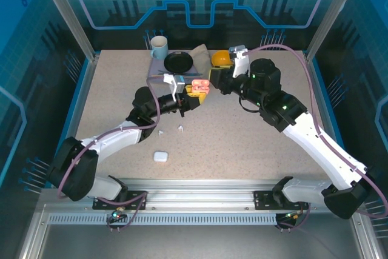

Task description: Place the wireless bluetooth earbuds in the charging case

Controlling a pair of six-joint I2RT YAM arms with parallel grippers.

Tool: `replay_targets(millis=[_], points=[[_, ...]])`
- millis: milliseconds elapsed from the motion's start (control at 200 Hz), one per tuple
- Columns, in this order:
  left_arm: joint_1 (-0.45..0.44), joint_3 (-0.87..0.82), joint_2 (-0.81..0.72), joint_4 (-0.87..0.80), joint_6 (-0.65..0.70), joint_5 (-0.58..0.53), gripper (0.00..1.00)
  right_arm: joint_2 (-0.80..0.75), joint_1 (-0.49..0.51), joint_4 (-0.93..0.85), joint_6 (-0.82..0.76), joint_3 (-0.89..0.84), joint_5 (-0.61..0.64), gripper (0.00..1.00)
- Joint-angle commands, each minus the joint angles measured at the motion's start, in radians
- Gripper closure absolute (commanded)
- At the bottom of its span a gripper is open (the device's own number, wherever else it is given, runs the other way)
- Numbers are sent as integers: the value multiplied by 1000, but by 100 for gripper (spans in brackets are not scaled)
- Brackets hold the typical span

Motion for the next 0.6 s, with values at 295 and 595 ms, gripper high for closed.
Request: replay_targets(millis=[295,595], points=[[-19,67,34,98,-38,44,100,-25,26,87,-91,-82,10,74],[-24,79,35,84,-33,47,100,-22,27,74,-135,-88,34,75]])
